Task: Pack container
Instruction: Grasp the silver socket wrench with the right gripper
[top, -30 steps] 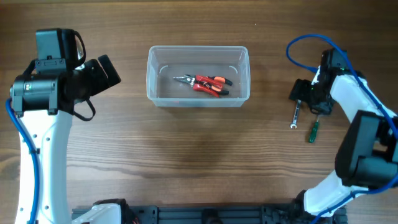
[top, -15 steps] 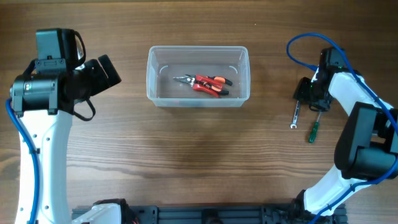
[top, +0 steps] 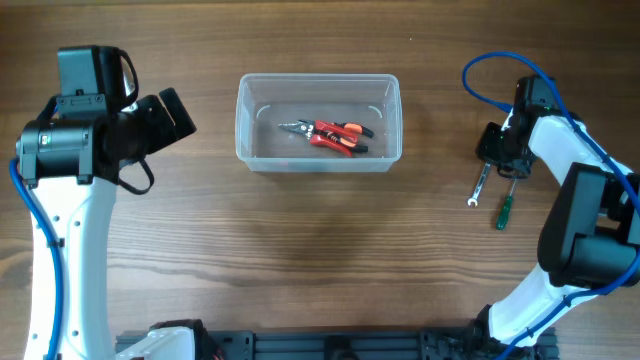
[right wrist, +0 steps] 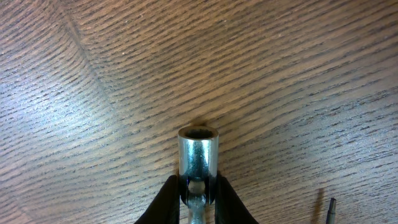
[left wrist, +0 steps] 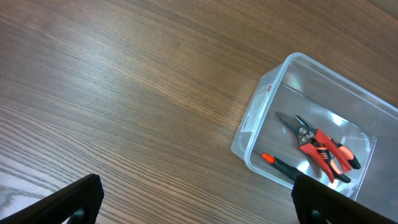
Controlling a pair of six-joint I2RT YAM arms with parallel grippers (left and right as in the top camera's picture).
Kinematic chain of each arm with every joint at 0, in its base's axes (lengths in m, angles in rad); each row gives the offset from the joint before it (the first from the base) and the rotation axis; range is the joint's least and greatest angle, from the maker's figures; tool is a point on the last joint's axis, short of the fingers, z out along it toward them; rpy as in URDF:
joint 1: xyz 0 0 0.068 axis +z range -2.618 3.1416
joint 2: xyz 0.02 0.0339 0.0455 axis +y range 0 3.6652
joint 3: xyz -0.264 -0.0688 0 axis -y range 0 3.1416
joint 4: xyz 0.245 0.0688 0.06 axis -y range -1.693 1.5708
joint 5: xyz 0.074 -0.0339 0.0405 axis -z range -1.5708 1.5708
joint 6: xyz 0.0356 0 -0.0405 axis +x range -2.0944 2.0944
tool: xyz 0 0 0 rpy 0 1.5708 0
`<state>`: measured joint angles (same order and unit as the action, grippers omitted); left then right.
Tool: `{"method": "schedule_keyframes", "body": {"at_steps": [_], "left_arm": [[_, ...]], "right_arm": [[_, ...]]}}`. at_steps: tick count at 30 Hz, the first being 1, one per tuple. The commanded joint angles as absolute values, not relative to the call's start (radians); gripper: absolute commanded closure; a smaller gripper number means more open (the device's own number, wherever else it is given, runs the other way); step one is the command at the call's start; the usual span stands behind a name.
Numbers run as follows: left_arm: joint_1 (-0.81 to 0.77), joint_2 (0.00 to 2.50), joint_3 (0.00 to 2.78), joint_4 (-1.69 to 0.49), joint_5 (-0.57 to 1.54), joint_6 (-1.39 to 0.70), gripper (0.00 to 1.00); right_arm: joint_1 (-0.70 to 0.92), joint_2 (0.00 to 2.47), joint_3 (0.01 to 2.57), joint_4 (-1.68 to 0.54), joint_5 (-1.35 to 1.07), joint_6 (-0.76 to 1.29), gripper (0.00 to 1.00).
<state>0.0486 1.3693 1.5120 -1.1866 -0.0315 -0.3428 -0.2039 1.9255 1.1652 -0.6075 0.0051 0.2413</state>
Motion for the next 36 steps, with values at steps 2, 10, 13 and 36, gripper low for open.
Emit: {"method": "schedule_keyframes", "body": {"at_steps": [2, 10, 13, 36], "left_arm": [[0.054, 1.371, 1.511, -1.187, -0.019, -0.349, 0.00], [0.054, 1.371, 1.511, -1.187, -0.020, -0.348, 0.00], [0.054, 1.371, 1.511, -1.187, -0.020, -0.348, 0.00], [0.054, 1.371, 1.511, -1.187, -0.020, -0.348, 0.00]], "right_arm": [[-0.196, 2.005, 1.131, -0.593, -0.054, 0.237, 0.96], [-0.196, 1.996, 1.172, -0.620, -0.069, 0.181, 0.96], [-0.196, 1.961, 1.185, -0.631, -0.077, 0.155, 0.96], [-0.194, 1.782, 1.186, -0.676, -0.184, -0.022, 0.96]]}}
